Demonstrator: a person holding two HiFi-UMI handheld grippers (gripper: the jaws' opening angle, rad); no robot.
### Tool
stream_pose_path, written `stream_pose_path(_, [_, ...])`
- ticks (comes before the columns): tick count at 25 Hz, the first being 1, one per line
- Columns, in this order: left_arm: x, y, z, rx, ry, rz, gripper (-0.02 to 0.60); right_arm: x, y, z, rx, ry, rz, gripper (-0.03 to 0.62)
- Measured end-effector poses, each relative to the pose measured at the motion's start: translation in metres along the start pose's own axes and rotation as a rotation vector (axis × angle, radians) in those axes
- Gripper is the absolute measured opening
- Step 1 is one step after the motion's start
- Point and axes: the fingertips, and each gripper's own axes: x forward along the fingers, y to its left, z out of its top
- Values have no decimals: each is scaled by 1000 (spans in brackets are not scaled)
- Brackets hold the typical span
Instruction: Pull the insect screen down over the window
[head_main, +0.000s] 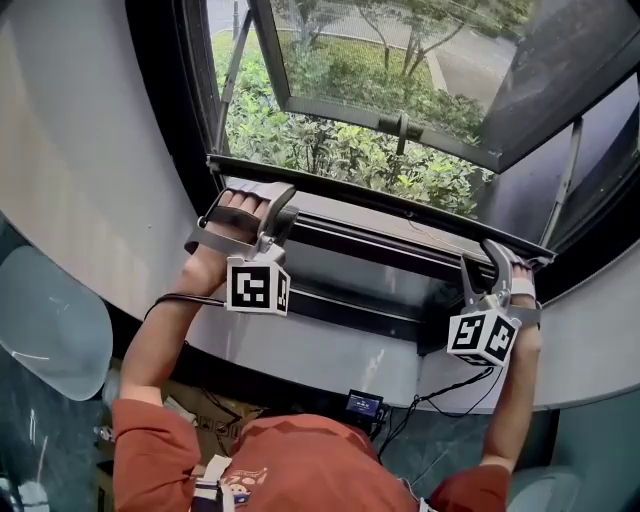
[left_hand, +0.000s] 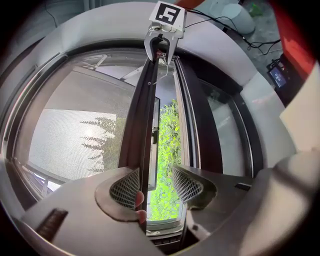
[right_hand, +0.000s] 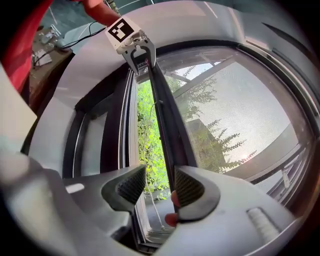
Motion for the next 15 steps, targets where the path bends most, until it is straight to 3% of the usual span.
stream_pose_path(15, [6,-40,-3,0,5,-102,196,9,39,-12,11,40,107,201])
